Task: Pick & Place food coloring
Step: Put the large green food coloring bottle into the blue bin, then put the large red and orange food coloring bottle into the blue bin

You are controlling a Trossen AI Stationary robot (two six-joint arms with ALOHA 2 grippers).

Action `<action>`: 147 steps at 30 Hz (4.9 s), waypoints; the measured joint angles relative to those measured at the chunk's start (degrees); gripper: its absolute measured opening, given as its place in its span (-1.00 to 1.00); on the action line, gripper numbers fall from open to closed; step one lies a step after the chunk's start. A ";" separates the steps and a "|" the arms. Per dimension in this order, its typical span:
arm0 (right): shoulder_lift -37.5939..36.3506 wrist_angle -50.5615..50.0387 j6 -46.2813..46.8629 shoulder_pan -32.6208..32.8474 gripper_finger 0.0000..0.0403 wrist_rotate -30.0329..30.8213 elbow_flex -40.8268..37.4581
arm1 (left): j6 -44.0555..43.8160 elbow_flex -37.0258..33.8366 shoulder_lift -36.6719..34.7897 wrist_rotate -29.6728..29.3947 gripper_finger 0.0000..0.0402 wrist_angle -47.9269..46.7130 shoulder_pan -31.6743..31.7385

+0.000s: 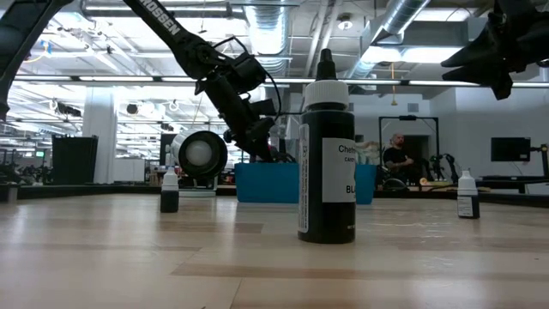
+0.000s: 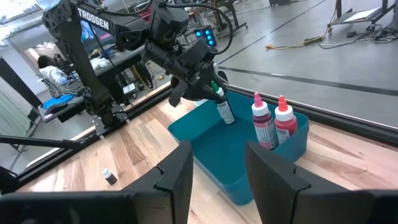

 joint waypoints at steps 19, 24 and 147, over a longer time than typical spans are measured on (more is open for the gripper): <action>0.00 0.00 0.01 0.00 -0.34 -0.37 0.00 | -2.01 0.00 -0.04 -4.31 -0.34 -0.03 -0.02; 0.00 -0.01 0.01 0.00 -0.34 -0.37 0.00 | -2.80 0.00 -0.04 -4.59 -0.34 -0.01 -0.02; 63.35 -31.85 54.82 66.44 -0.52 -6.56 34.56 | -58.56 -39.78 -48.37 -47.44 0.28 -3.55 -62.88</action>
